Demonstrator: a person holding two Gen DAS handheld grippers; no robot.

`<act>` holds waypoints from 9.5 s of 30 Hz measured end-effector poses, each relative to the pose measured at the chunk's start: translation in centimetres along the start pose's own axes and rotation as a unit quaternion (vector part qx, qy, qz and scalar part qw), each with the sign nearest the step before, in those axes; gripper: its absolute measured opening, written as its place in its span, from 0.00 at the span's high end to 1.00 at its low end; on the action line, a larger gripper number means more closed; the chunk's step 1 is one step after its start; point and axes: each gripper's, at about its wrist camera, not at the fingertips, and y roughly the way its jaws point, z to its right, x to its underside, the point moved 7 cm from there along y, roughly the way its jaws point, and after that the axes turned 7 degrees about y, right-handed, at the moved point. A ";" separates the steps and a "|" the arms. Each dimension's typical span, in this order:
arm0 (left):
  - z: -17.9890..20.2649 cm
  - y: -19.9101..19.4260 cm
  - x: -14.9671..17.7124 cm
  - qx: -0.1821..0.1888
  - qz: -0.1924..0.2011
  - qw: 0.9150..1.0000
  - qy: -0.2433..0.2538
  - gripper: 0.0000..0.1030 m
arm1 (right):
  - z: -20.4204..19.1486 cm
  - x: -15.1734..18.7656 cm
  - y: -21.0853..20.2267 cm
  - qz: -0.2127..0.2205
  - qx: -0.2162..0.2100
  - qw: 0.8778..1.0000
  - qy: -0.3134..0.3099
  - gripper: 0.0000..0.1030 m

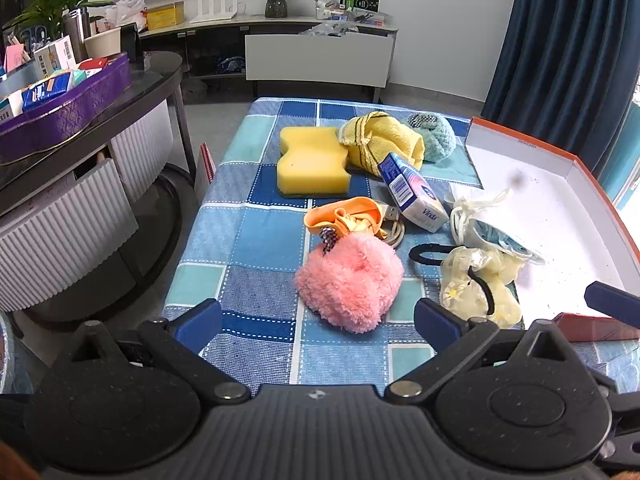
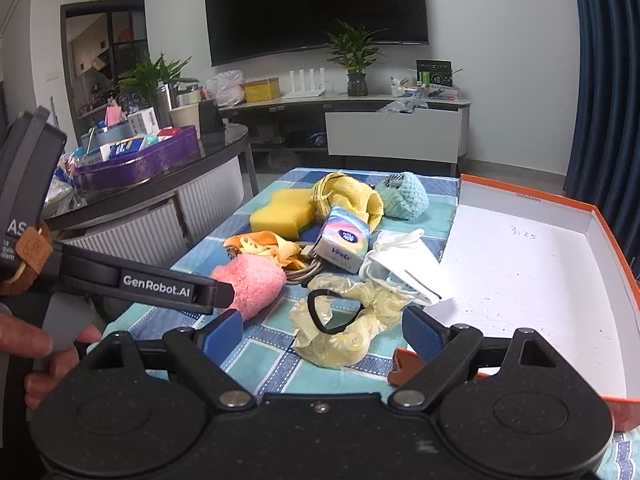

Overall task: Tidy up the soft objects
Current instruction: 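Move left tool toward pink pompom while right tool approaches yellow scrunchie, then close left gripper on pink pompom while right gripper grasps yellow scrunchie, then carry pink pompom in left gripper while right carries scrunchie over white box, then open right gripper dropping scrunchie while left gripper releases pompom into box, then move left tool toward orange cloth while right tool approaches white mask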

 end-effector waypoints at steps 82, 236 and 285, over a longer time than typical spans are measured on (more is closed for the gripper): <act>0.6 5.9 -0.8 0.060 -0.004 0.998 -0.005 0.35 | 0.9 0.6 4.7 -0.024 0.018 1.000 0.000 0.01; 20.7 9.4 -14.7 0.185 0.018 0.977 0.109 0.40 | 24.8 -14.0 6.3 0.020 0.130 0.989 0.072 0.56; 10.6 3.1 -10.2 0.087 0.025 0.995 0.052 0.10 | 15.7 -11.2 -2.0 0.052 0.075 0.993 0.069 0.41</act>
